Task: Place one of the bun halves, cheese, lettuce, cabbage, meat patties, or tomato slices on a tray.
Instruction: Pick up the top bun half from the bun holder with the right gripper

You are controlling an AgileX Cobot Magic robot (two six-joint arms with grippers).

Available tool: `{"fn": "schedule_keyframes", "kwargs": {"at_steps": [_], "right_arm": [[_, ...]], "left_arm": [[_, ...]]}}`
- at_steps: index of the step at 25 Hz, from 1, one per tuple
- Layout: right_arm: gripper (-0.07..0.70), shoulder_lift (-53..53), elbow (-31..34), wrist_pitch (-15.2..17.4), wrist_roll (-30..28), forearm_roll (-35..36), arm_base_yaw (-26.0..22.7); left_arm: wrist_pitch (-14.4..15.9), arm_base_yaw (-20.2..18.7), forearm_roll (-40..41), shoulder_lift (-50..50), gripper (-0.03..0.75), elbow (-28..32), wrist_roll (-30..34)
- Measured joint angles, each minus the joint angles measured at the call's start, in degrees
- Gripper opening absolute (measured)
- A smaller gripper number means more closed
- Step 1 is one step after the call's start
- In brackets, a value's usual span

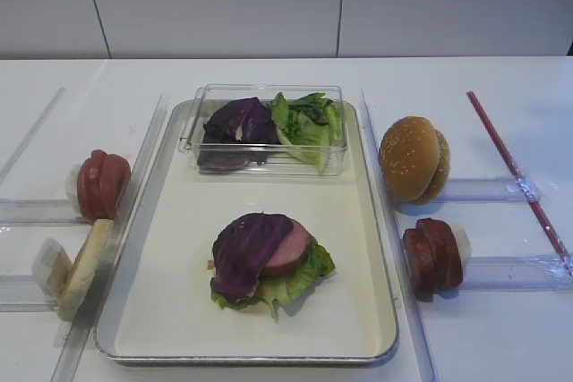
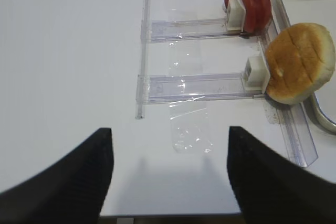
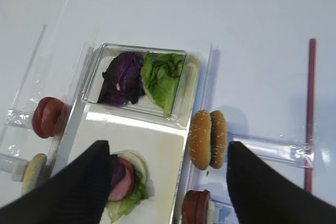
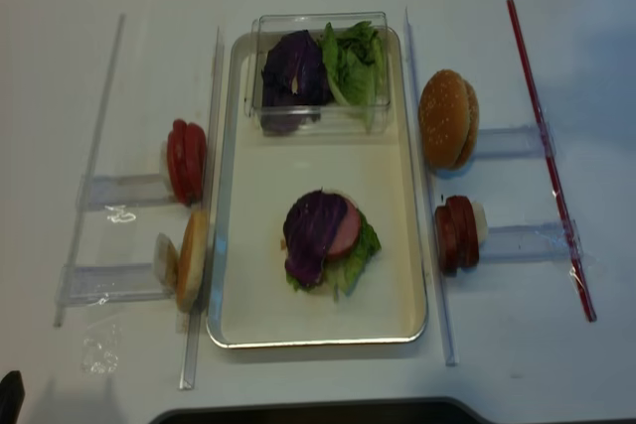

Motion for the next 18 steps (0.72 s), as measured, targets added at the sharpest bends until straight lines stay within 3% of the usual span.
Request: {"fn": "schedule_keyframes", "kwargs": {"at_steps": [4, 9, 18], "right_arm": [[0.507, 8.03, -0.22, 0.0, -0.22, 3.52, 0.0], [0.507, 15.23, -0.22, -0.1, -1.01, 2.46, 0.0], [0.507, 20.15, 2.93, -0.9, -3.84, 4.81, 0.0]], "left_arm": [[0.0, 0.0, 0.0, 0.0, 0.469, 0.0, 0.0], [0.0, 0.0, 0.0, 0.0, 0.469, 0.0, 0.0], [0.0, 0.0, 0.0, 0.0, 0.469, 0.0, 0.0]]}}
